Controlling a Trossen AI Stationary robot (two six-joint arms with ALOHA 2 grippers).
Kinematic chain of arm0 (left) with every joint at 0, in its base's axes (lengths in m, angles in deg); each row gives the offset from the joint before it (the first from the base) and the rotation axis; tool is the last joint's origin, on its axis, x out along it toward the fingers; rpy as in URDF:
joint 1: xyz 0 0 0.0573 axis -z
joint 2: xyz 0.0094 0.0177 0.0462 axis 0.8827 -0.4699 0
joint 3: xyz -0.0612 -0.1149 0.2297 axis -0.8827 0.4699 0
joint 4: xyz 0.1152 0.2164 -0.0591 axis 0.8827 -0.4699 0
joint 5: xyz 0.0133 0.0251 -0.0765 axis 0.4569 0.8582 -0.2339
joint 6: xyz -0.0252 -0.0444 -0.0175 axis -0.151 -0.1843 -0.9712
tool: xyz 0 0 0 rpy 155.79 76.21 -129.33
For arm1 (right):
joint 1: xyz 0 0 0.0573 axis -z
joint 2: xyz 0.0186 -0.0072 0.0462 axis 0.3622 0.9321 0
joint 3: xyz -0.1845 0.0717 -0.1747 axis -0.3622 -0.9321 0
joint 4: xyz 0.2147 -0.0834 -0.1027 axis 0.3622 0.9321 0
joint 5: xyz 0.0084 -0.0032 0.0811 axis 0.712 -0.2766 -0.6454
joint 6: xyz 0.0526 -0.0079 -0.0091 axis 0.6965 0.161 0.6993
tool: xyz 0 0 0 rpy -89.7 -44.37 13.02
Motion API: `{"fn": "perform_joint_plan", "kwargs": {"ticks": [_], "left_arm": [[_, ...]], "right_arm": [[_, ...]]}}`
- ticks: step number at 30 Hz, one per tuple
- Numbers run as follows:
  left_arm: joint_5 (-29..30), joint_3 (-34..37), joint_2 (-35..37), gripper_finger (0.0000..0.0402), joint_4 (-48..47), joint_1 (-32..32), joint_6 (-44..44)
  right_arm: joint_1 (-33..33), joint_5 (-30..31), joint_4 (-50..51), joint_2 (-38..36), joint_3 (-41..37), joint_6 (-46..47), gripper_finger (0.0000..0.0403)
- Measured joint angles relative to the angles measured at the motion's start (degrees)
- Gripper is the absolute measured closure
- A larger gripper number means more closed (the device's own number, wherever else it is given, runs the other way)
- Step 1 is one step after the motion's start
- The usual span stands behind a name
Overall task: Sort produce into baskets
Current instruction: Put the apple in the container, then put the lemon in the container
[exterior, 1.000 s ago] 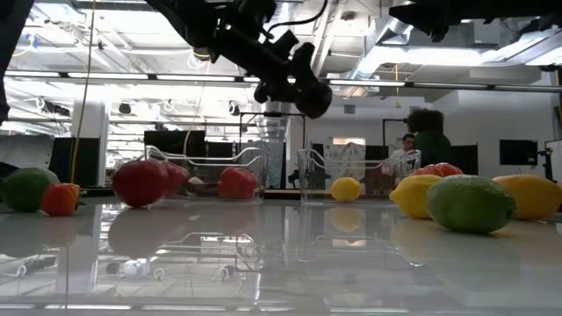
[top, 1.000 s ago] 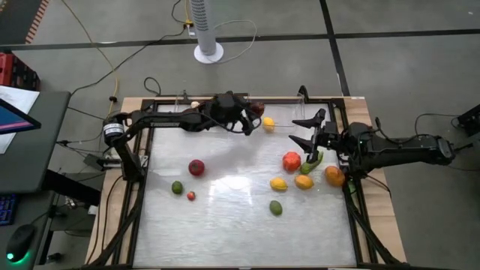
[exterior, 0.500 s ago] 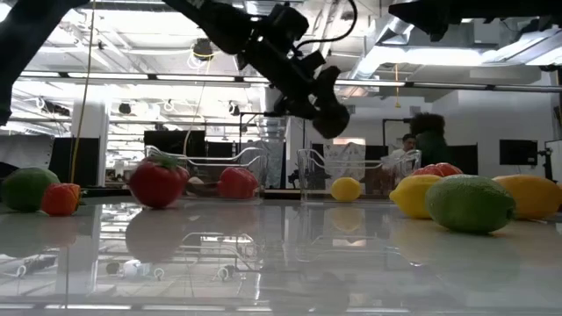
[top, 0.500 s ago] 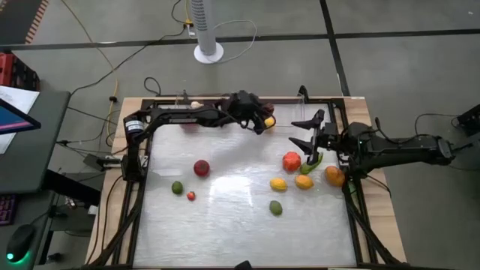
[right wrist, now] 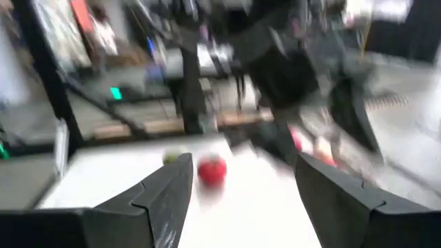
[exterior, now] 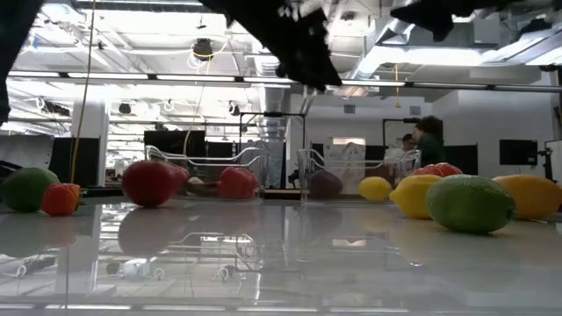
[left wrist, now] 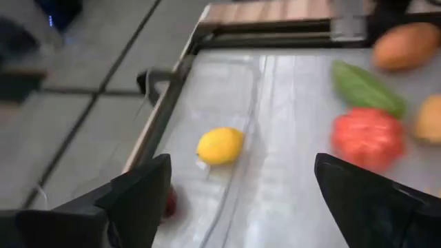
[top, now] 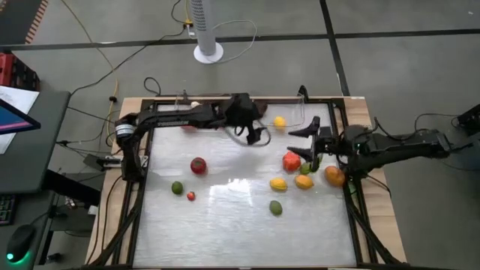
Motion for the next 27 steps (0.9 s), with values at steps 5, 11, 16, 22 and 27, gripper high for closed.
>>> {"fn": "perform_joint_plan", "kwargs": {"ticks": [5,11,16,22,27], "left_arm": [[1.2,13.1,9.0,0.0085,8.3,4.4,1.1],[1.8,33.0,23.1,0.0092,20.8,10.5,-2.7],[5.4,43.3,30.8,0.0092,26.4,14.5,-5.3],[8.2,45.3,35.5,0.0092,28.0,17.2,-4.6],[8.0,45.2,38.7,0.0093,33.4,18.2,0.3]], "right_arm": [[-12.4,16.0,6.6,8.3,0.6,7.4,0.0122],[-21.4,18.3,9.8,20.8,0.6,16.0,0.0121],[-21.6,17.5,12.3,26.7,0.6,20.4,0.0121],[-18.7,14.8,12.4,32.3,0.6,23.3,0.0109],[-15.9,11.1,12.2,36.5,0.6,25.4,0.0063]]}}
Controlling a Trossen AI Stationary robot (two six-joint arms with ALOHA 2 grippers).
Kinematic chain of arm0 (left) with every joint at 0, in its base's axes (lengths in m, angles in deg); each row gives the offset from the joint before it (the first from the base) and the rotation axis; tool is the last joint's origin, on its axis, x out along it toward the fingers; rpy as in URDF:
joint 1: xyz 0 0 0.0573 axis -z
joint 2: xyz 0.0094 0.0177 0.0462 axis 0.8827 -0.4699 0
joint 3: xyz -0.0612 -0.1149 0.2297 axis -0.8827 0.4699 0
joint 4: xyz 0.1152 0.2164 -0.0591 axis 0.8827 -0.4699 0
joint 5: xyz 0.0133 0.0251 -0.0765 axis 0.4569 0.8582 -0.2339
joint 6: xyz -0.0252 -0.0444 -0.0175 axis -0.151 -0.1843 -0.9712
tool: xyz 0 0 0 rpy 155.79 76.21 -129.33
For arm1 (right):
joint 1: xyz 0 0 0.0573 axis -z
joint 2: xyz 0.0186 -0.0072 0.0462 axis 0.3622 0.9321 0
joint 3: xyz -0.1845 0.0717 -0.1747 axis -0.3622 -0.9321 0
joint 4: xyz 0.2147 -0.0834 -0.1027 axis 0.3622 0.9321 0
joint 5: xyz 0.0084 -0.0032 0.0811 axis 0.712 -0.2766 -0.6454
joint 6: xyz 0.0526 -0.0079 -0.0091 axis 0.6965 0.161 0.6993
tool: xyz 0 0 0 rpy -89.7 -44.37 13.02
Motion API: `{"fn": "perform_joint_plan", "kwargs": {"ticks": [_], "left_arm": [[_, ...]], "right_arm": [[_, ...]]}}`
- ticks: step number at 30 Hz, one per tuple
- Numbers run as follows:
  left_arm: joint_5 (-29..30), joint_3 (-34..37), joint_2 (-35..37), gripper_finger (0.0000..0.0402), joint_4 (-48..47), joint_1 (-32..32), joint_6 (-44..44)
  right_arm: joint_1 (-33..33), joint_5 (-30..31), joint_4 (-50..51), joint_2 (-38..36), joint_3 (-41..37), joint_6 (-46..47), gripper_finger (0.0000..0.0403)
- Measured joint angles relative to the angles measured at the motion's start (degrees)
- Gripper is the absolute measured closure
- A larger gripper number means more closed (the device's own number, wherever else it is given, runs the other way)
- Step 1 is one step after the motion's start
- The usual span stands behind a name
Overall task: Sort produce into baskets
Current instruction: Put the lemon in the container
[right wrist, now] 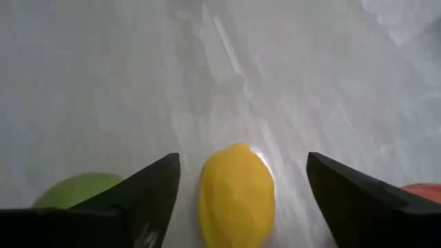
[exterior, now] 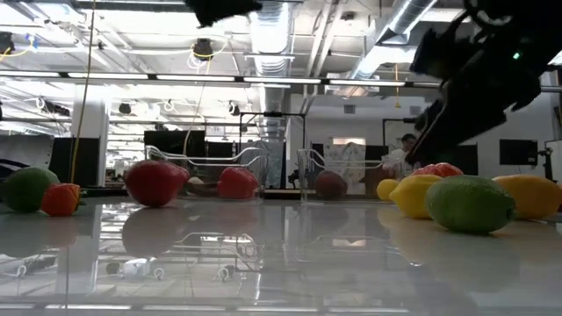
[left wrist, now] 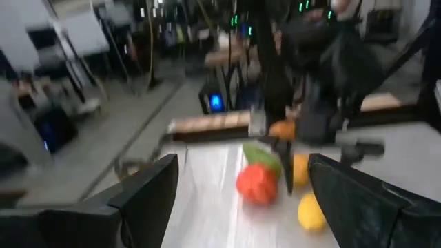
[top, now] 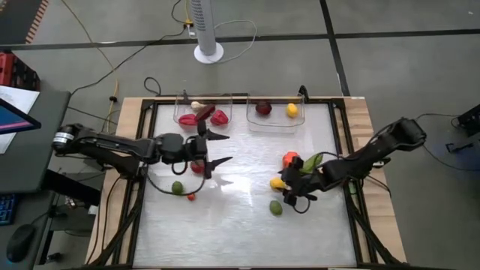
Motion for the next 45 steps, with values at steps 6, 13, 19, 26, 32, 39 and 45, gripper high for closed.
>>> {"fn": "perform_joint_plan", "kwargs": {"ticks": [6,13,19,26,32,39,45], "left_arm": [[0.2,0.0,3.2,0.0093,4.5,-0.3,5.3],[-2.5,0.5,3.7,0.0093,-1.4,-6.5,8.4],[-19.7,5.2,3.1,0.0093,6.1,-16.2,1.5],[-19.3,7.5,6.0,0.0093,9.8,-20.6,-1.5],[-13.1,7.5,6.6,0.0093,9.5,-20.7,-5.0],[-10.7,7.5,6.6,0.0093,11.4,-20.6,-5.3],[-11.3,7.5,6.5,0.0093,7.5,-20.6,-6.5]], "right_arm": [[2.1,-2.1,-0.1,5.6,0.0,0.4,0.0027],[2.5,-2.2,-0.2,9.0,0.0,0.7,0.0075],[2.9,-1.9,-0.6,8.3,0.0,1.3,0.0150],[10.3,-1.8,-11.0,1.8,0.0,-5.0,0.0180],[28.5,-5.1,-13.1,-6.2,0.0,-21.0,0.0163],[48.5,-11.4,-15.4,-7.7,1.9,-33.6,0.0163],[53.3,-14.2,-9.1,-5.5,5.1,-37.6,0.0146]]}}
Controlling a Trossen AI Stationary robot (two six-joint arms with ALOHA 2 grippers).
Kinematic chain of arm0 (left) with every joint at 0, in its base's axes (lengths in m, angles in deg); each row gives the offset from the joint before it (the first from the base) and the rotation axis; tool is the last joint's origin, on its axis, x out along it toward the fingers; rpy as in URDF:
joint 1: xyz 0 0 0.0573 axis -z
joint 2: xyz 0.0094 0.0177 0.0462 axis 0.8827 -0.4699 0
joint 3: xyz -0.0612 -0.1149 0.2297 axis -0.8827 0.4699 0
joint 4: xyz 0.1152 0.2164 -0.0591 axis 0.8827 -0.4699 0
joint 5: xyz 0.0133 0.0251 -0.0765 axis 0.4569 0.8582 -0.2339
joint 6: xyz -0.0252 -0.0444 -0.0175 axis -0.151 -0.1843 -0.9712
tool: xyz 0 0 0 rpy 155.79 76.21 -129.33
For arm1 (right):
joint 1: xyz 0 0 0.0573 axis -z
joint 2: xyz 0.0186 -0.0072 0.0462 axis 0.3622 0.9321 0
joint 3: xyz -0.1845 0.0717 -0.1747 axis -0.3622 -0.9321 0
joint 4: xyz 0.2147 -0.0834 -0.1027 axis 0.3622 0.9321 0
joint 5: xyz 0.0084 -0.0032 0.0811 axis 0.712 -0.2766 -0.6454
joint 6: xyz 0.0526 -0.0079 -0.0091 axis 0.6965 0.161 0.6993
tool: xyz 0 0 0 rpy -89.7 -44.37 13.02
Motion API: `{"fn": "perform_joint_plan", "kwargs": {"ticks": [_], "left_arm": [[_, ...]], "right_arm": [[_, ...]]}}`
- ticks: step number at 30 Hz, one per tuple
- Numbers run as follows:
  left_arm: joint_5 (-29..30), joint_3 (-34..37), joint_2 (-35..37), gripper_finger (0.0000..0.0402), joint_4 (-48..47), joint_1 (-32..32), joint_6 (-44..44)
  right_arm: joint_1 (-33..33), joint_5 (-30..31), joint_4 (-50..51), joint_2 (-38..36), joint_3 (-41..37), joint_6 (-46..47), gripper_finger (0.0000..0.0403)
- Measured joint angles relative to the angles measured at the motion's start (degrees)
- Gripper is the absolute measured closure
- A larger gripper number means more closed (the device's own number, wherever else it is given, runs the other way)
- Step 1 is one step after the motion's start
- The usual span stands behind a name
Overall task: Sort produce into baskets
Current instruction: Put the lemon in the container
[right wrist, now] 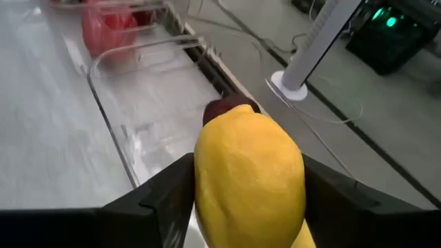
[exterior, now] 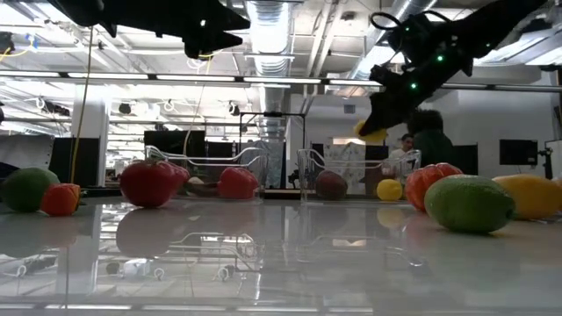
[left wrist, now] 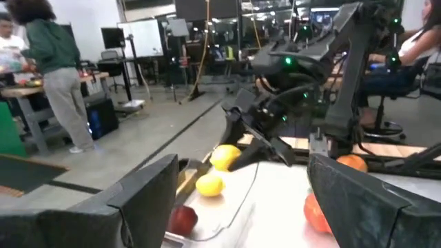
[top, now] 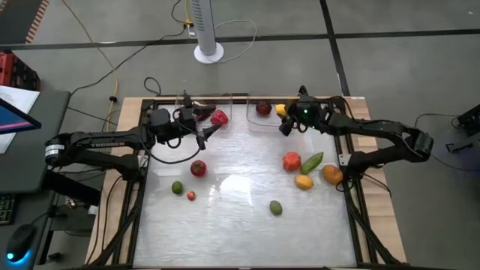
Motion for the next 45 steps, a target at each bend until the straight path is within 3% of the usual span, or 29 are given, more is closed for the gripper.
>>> {"fn": "perform_joint_plan", "kwargs": {"ticks": [7,11,17,24,31,39,45], "left_arm": [[-1.6,0.0,1.1,0.0093,0.1,1.6,-2.2],[-1.6,0.0,2.6,0.0093,0.0,2.7,-2.7],[-1.8,0.0,4.6,0.0093,2.7,3.1,-2.5],[-2.1,-0.1,4.7,0.0093,8.1,3.0,2.9],[-2.0,-0.1,4.6,0.0093,8.2,3.0,6.0],[-2.0,-0.1,4.6,0.0093,9.6,3.0,4.6],[-2.1,-0.1,4.6,0.0093,9.6,3.0,1.7]], "right_arm": [[0.1,2.6,11.1,0.4,7.2,0.0,0.0088],[-1.6,2.4,23.1,0.1,13.8,7.4,0.0067],[-15.7,0.2,35.1,0.2,14.1,17.4,0.0070],[-31.7,9.1,46.8,0.2,12.5,33.7,0.0064],[-43.4,6.9,55.7,-0.1,12.4,51.0,0.0050],[-53.4,2.9,57.2,6.0,11.7,62.9,0.0050],[-55.2,2.5,57.1,10.6,7.4,64.6,0.0064]]}}
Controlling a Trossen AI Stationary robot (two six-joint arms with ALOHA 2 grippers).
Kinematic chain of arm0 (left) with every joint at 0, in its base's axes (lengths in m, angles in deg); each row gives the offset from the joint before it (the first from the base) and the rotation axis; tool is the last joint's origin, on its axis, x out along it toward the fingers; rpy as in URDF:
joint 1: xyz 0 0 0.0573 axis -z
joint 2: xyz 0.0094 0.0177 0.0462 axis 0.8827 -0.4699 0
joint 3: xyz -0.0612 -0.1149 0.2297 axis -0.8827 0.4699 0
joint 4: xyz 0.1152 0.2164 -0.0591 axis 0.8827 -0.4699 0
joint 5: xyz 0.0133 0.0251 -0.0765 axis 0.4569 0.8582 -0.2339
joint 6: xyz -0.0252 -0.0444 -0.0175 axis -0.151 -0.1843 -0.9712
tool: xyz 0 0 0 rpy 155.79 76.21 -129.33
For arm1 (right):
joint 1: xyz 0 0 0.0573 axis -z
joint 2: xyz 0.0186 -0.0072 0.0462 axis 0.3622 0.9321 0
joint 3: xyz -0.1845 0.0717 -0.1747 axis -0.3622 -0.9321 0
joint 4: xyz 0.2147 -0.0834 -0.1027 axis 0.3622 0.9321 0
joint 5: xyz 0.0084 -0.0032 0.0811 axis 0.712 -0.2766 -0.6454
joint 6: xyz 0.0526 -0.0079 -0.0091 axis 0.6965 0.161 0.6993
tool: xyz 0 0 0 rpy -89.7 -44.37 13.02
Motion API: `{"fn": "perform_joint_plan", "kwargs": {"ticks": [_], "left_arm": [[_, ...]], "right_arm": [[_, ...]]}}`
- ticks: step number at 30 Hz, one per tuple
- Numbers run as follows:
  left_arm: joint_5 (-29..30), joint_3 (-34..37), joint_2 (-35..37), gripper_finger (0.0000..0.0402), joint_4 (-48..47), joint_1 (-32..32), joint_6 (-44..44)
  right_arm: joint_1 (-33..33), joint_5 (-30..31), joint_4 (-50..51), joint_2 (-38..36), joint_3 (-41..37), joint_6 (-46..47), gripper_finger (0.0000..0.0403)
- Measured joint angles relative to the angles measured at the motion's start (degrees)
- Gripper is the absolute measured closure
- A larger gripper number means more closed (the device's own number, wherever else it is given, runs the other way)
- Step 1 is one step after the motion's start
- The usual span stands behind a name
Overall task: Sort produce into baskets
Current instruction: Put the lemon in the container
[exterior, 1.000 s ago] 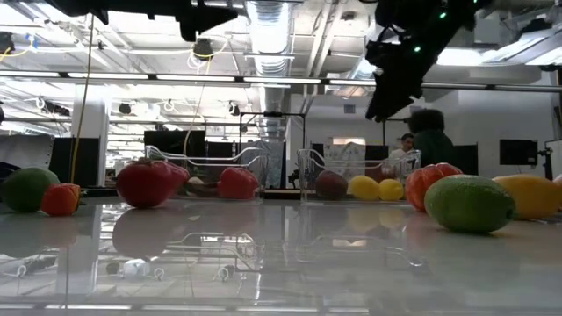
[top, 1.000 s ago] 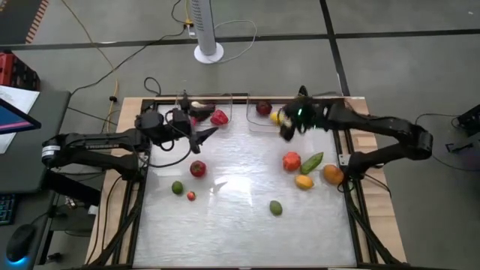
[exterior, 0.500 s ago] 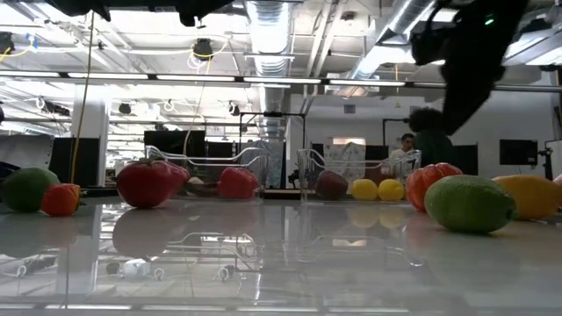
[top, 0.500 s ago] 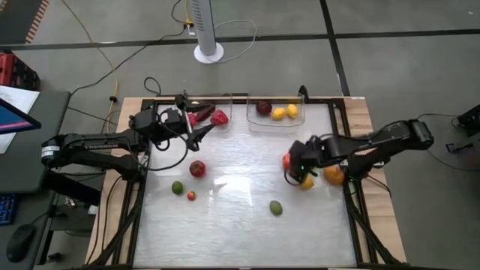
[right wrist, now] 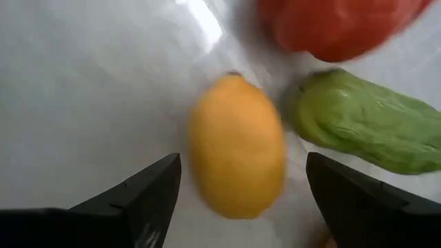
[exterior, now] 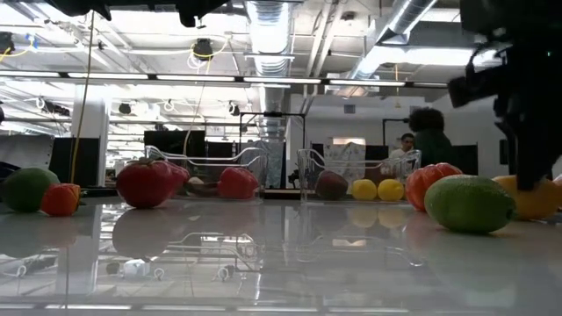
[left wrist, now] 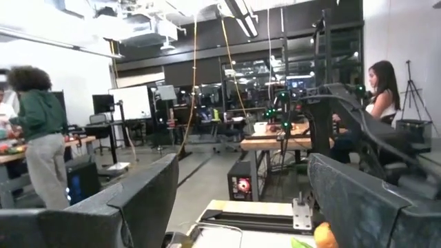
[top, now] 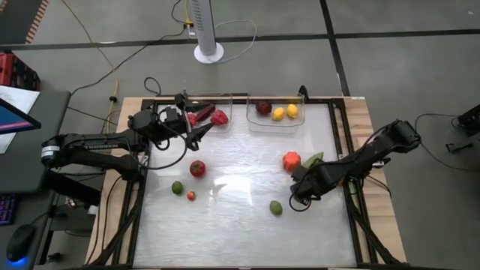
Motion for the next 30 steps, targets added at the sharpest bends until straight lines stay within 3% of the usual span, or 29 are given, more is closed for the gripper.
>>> {"fn": "perform_joint_plan", "kwargs": {"ticks": [8,15,19,25,30], "left_arm": [[-0.3,0.0,0.0,0.0093,-1.7,0.0,-0.3],[-0.4,0.0,0.2,0.0093,-2.8,0.0,-0.3],[-2.1,0.0,3.8,0.0093,-4.6,0.5,1.0],[-2.5,0.0,10.0,0.0093,-11.0,3.0,1.9],[-2.3,0.0,9.9,0.0093,-11.4,3.8,1.9]], "right_arm": [[0.0,0.4,-5.0,0.3,-4.6,0.8,0.0084],[0.6,2.0,-6.2,1.2,-5.2,-0.2,0.0140],[2.0,2.5,-9.2,-0.7,-4.0,-2.6,0.0156],[6.3,11.0,-9.5,-6.3,4.3,-12.9,0.0146],[18.0,15.6,-13.5,-8.9,9.6,-27.0,0.0144]]}}
